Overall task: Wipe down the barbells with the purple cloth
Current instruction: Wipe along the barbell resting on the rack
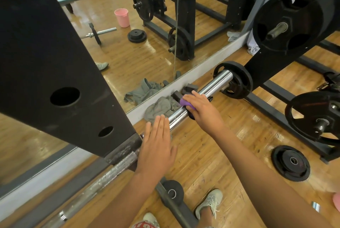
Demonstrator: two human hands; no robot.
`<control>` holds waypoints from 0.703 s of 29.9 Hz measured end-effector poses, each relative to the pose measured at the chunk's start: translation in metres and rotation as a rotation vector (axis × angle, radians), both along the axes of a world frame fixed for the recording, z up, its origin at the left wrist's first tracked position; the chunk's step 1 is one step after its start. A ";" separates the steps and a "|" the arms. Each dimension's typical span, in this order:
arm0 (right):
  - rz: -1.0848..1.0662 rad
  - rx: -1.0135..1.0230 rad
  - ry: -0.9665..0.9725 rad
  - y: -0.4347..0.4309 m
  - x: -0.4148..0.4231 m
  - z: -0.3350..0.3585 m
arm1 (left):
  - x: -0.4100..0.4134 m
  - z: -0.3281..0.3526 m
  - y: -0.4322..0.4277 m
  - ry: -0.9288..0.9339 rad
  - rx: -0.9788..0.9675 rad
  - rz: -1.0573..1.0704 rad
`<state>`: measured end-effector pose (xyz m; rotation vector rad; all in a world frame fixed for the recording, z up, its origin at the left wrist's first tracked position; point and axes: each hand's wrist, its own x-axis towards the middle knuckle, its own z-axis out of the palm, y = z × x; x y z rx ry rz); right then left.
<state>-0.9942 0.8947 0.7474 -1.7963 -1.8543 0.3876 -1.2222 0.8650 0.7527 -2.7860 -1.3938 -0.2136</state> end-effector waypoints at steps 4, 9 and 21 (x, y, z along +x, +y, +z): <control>-0.133 0.067 0.074 -0.004 -0.019 -0.007 | -0.006 -0.013 -0.020 -0.006 0.002 0.062; 0.033 0.128 0.020 -0.018 -0.038 -0.023 | -0.002 -0.013 -0.022 0.080 -0.005 0.106; -0.045 0.077 0.072 -0.010 -0.018 -0.016 | 0.019 0.004 -0.014 0.320 0.012 0.206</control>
